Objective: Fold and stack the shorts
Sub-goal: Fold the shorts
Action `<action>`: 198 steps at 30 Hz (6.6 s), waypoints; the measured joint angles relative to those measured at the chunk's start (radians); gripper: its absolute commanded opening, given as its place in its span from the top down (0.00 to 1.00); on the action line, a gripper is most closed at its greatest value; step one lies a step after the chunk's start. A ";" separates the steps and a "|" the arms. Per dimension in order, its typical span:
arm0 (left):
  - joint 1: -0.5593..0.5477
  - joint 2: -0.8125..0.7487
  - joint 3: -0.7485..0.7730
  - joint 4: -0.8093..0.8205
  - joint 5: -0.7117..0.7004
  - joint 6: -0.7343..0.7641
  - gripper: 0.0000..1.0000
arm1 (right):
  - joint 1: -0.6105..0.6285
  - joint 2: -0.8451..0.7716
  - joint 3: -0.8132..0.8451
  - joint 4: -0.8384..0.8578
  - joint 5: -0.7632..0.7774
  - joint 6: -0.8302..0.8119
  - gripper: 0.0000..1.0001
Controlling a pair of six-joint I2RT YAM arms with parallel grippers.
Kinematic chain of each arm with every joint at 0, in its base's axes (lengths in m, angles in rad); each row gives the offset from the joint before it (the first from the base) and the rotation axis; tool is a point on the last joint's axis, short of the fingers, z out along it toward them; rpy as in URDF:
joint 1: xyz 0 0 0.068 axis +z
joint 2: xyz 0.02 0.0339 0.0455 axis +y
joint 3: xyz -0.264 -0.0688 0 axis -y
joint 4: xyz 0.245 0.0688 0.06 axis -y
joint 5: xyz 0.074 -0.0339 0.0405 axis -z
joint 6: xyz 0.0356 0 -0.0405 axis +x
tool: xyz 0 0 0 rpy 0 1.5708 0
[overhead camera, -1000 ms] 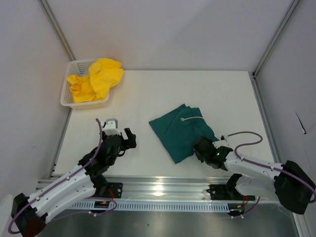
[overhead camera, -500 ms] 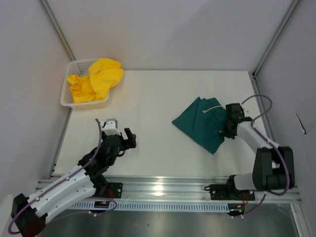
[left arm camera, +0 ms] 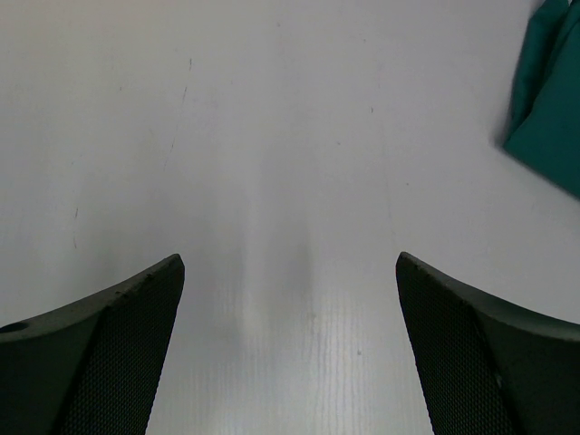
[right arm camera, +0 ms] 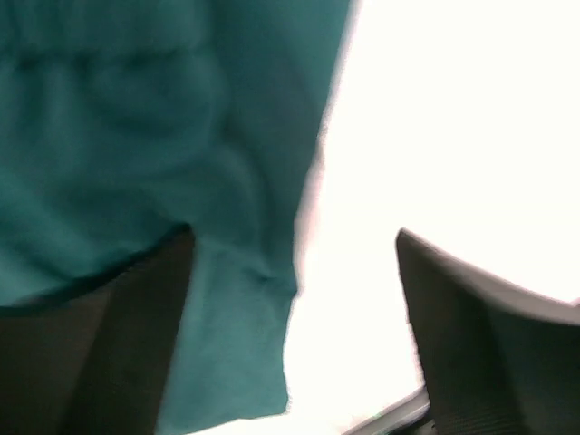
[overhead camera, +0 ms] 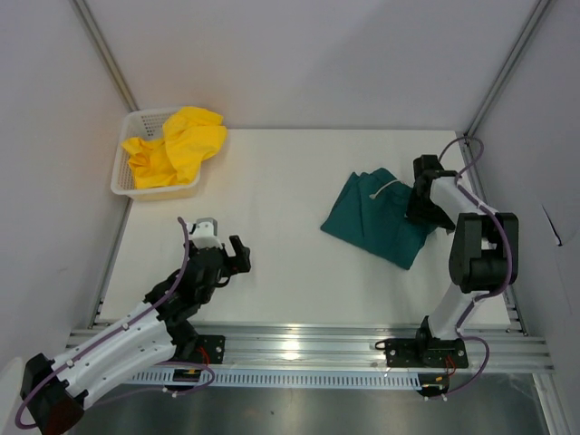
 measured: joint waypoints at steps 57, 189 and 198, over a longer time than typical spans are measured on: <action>0.006 1.378 0.898 0.385 0.662 0.211 0.26 | -0.115 -0.278 -0.449 0.411 -0.456 0.052 1.00; 0.086 1.334 0.720 0.492 0.781 0.110 1.00 | 0.119 -0.571 -0.558 0.218 -0.428 0.142 0.52; 0.093 1.310 0.700 0.485 0.765 0.109 1.00 | 0.132 -0.556 -0.578 0.237 -0.409 0.183 0.78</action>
